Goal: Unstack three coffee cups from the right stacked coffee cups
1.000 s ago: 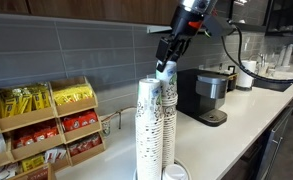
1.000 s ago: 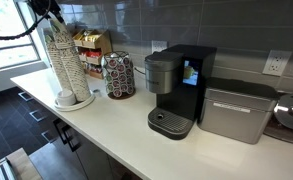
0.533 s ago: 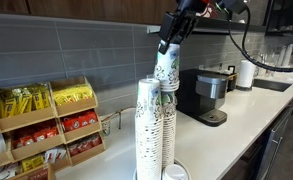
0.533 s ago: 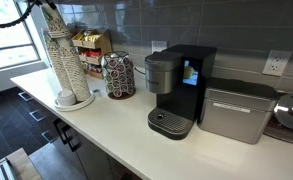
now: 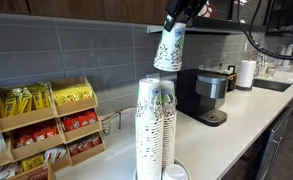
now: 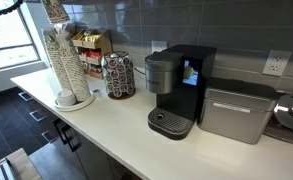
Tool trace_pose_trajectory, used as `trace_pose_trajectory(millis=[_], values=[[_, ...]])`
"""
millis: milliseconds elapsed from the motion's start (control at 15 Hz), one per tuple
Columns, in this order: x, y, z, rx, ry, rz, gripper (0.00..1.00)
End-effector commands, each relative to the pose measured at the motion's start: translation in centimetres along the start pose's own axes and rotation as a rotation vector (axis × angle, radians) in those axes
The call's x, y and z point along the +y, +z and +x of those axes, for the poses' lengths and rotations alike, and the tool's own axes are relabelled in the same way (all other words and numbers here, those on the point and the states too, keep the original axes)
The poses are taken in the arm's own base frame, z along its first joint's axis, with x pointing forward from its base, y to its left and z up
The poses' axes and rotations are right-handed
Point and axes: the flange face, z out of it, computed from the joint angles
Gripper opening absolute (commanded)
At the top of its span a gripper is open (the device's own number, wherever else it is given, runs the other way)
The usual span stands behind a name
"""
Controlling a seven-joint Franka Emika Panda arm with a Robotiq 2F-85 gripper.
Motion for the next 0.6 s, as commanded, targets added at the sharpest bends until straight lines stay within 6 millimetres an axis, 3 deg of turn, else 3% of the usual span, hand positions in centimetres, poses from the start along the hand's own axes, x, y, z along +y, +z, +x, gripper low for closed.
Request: trace_pose_trajectory(millis=[0, 133, 533], values=[[1.5, -1.3, -0.1, 0.014, 0.026, -0.01, 0.42], [2.9, -0.6, -0.4, -0.001, 0.047, -0.07, 0.42], [8.0, 5.6, -3.4, -0.111, 0.094, -0.19, 0.42]])
